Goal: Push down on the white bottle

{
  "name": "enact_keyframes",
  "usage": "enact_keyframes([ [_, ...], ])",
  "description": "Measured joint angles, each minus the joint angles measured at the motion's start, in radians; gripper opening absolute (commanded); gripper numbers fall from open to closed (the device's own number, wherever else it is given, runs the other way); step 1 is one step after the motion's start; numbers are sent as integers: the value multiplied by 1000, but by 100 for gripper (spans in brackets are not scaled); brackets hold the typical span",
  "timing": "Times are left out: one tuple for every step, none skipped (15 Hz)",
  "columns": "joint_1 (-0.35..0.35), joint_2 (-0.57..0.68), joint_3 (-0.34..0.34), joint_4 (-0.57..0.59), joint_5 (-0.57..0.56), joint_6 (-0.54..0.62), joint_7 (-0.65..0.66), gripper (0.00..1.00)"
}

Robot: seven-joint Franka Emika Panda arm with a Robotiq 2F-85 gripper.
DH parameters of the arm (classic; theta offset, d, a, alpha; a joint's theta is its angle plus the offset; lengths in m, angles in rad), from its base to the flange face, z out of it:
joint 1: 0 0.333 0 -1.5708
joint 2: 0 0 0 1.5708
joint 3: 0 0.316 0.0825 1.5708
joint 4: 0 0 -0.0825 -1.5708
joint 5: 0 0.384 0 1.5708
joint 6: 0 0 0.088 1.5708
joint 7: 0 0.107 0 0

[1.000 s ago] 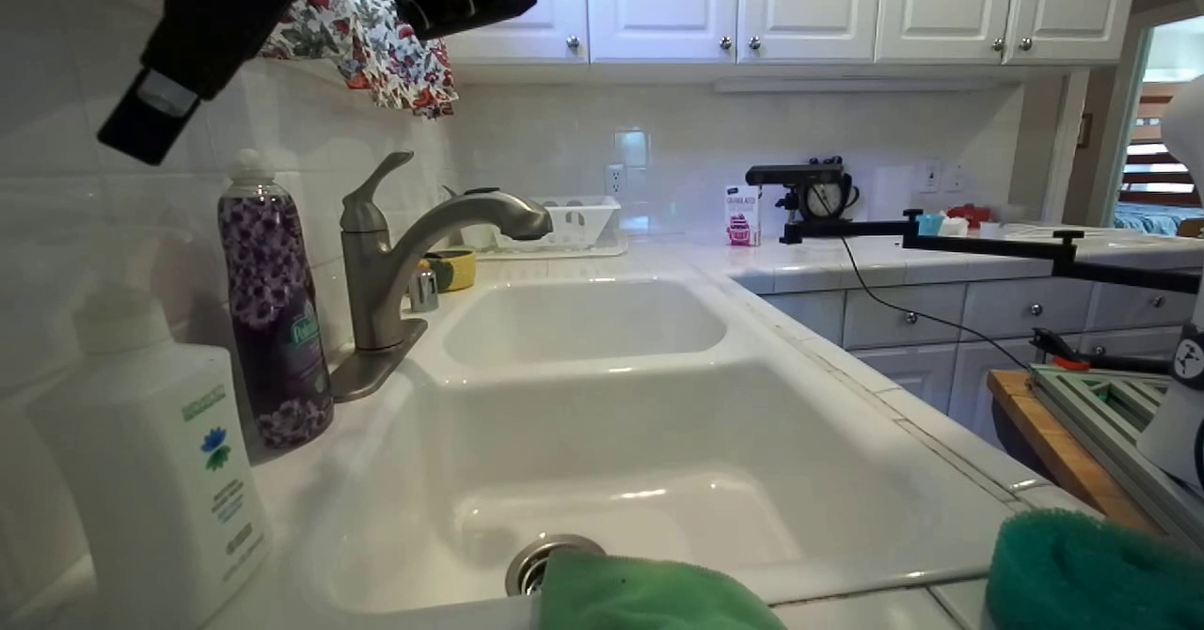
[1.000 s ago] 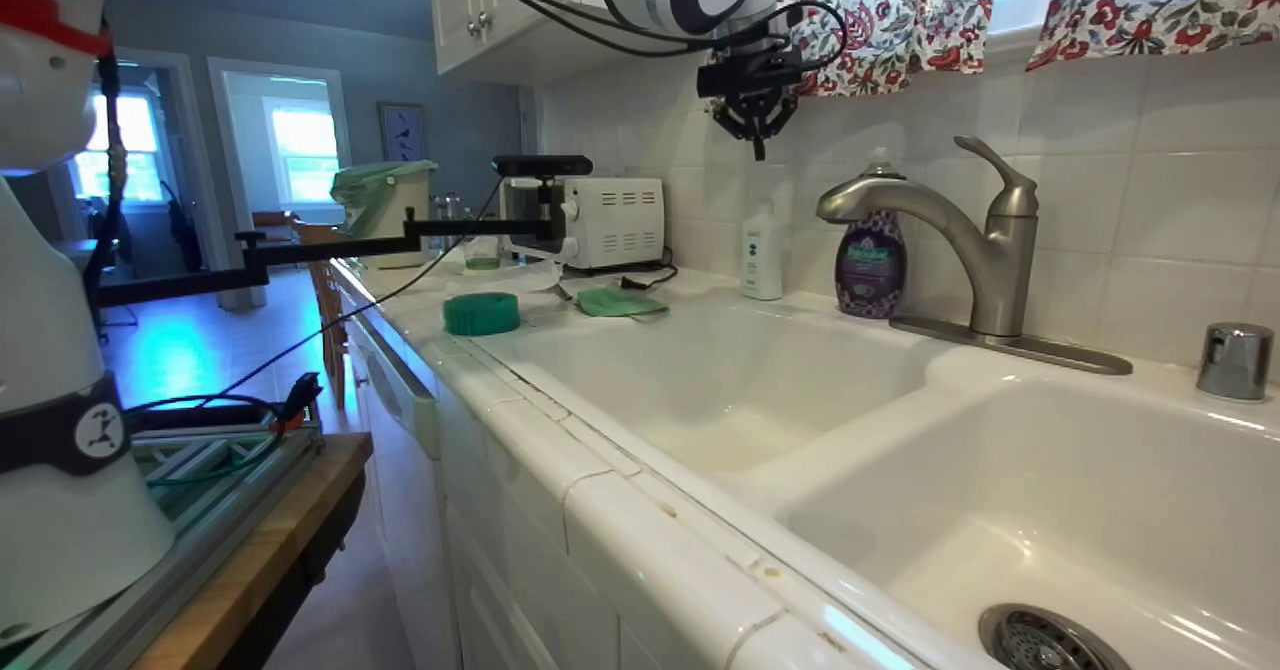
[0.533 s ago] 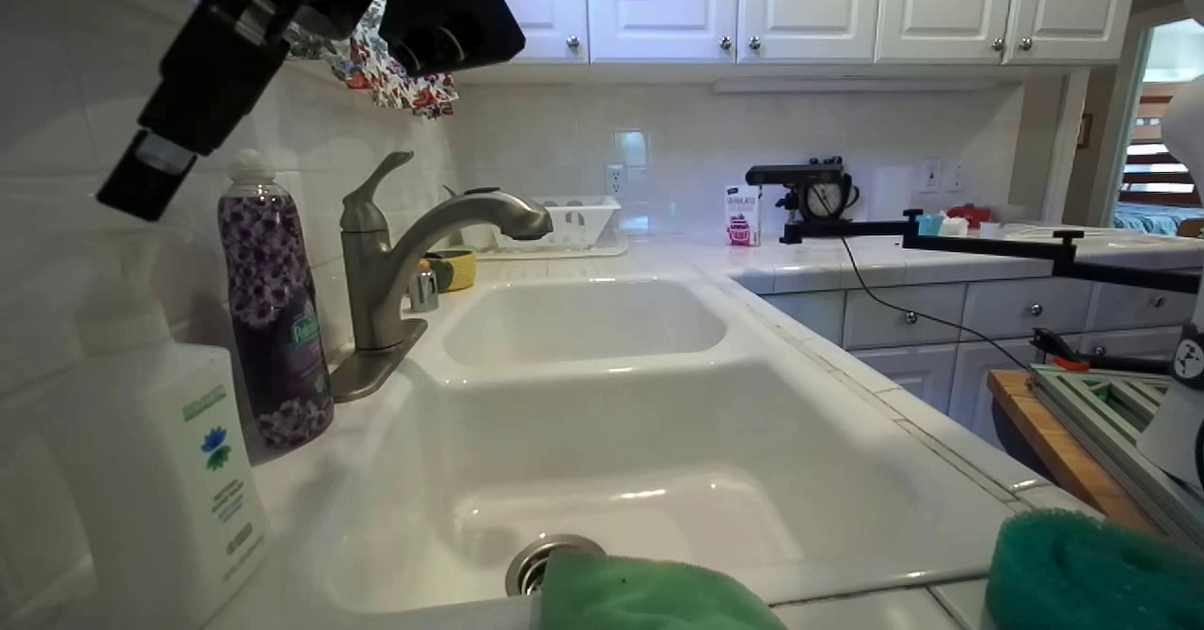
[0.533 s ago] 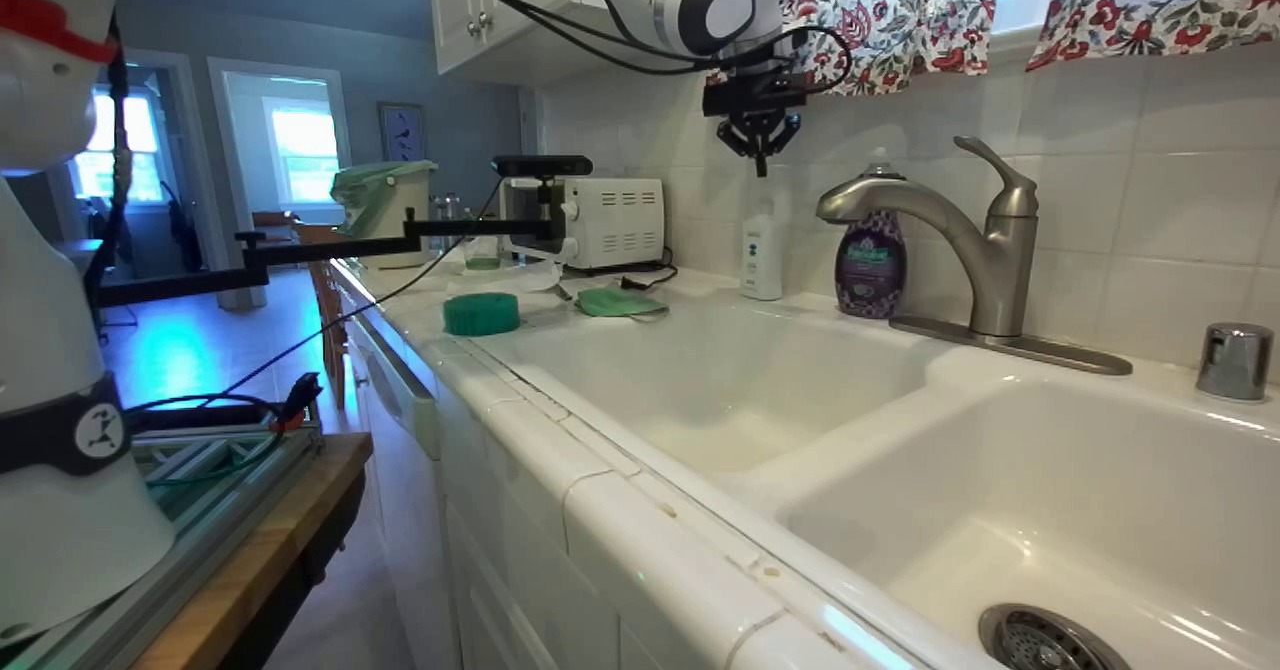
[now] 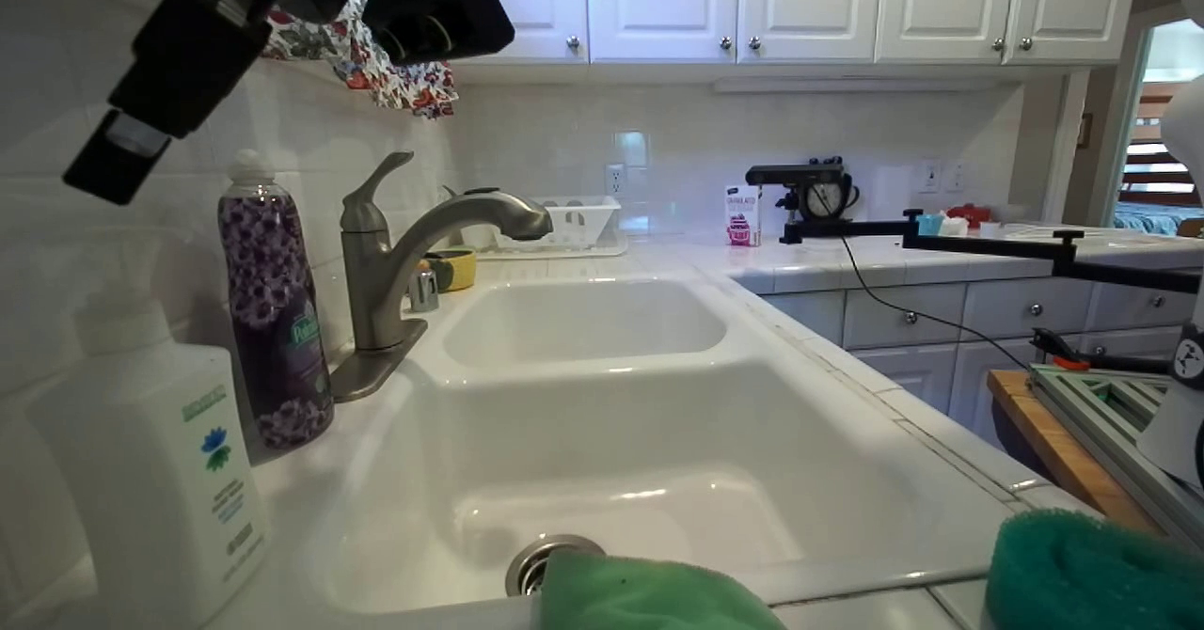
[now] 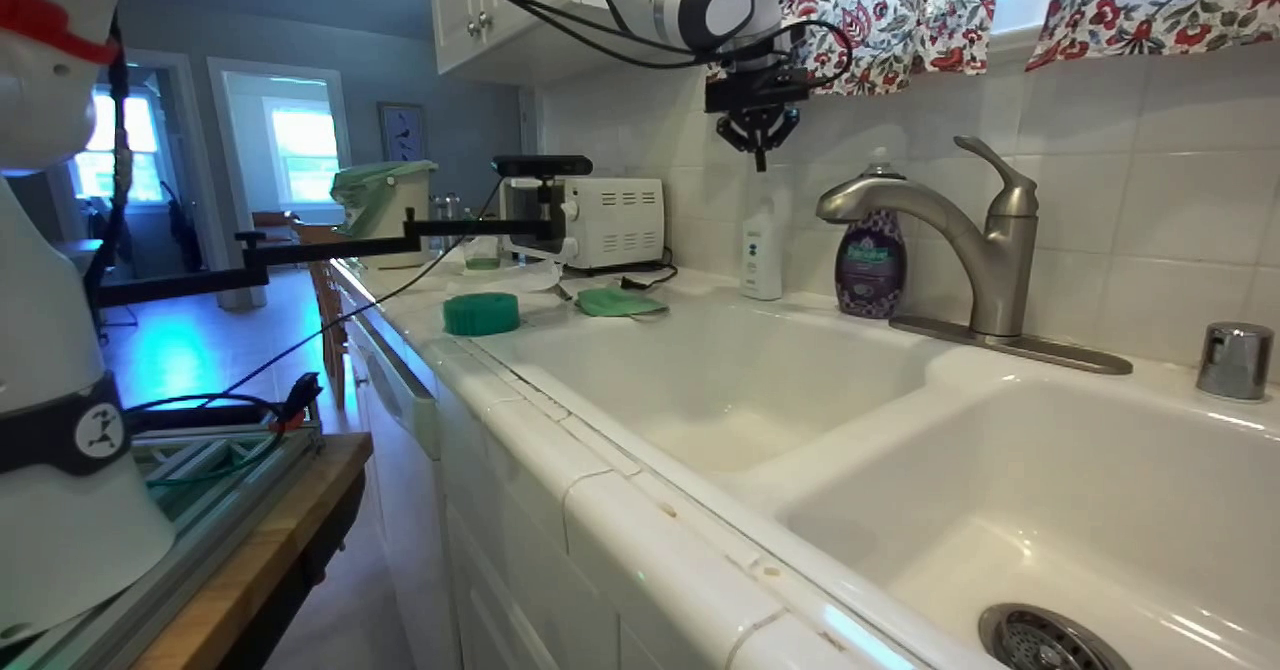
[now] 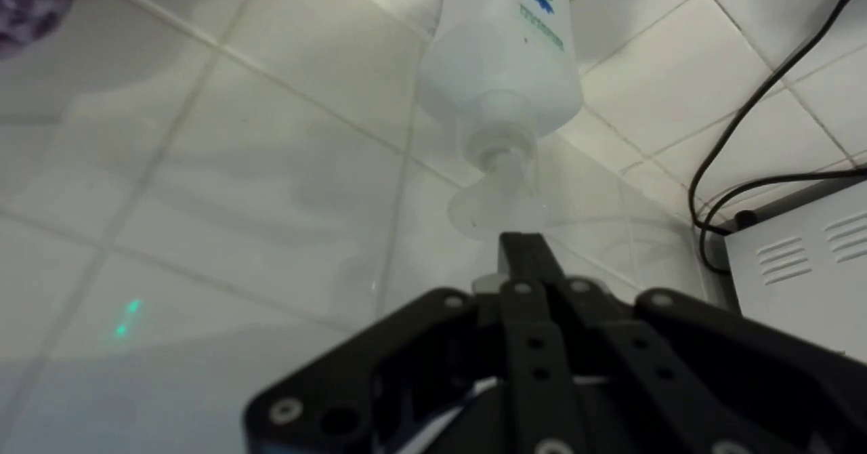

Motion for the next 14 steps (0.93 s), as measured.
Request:
enact_keyframes([
  [0, 3, 4, 1, 0, 1, -14, 0],
  [0, 8, 7, 3, 0, 1, -28, 0],
  [0, 14, 9, 6, 0, 1, -39, 0],
  [0, 21, 11, 10, 0, 1, -48, 0],
  [0, 27, 11, 15, 0, 1, -57, 0],
  [-1, 31, 11, 19, 0, 4, -65, 0],
  [-2, 34, 11, 23, 0, 4, -71, 0],
  [-3, 37, 11, 28, 0, 5, -75, 0],
  [-3, 39, 11, 32, 0, 5, -79, 0],
  [-3, 40, 11, 35, 0, 5, -82, 0],
  [-3, 42, 11, 39, 0, 5, -87, 0],
  [-3, 43, 12, 40, 0, 5, -92, 0],
  [-3, 43, 12, 40, 0, 5, -95, 0],
  [-3, 44, 13, 40, 0, 5, -97, 0],
])
